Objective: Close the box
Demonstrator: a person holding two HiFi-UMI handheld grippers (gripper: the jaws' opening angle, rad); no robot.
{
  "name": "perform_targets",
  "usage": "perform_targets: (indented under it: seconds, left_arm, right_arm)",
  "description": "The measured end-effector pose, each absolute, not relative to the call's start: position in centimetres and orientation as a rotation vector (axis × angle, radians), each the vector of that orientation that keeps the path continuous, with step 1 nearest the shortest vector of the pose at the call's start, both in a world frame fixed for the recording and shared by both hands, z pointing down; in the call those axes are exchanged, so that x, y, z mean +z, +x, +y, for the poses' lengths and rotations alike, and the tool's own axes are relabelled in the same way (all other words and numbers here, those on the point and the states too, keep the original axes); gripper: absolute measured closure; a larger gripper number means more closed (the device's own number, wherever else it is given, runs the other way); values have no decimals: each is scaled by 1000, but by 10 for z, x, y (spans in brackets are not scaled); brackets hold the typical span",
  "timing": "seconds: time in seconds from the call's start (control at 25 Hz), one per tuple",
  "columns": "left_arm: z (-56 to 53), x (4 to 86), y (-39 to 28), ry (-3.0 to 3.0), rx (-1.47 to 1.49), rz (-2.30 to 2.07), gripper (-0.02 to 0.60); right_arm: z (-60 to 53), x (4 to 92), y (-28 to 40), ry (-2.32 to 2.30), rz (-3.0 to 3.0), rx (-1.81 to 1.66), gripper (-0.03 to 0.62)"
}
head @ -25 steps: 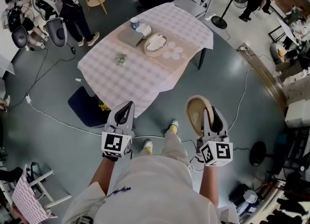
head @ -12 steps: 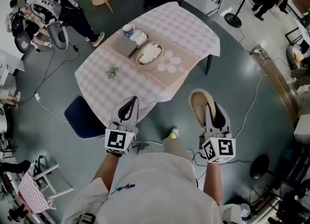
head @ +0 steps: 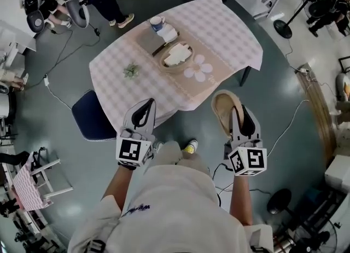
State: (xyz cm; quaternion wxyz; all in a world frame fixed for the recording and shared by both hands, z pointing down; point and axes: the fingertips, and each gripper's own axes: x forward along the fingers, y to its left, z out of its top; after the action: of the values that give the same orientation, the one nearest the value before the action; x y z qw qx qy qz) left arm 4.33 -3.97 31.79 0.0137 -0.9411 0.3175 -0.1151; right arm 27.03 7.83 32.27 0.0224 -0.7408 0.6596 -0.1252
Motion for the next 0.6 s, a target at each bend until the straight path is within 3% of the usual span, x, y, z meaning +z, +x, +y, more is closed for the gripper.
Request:
perform_targets:
  seconds: [0.6]
  left_arm:
    - [-115, 356, 34, -2947, -360, 1180, 581]
  right_arm:
    - [-51, 338, 291, -2227, 2141, -365, 493]
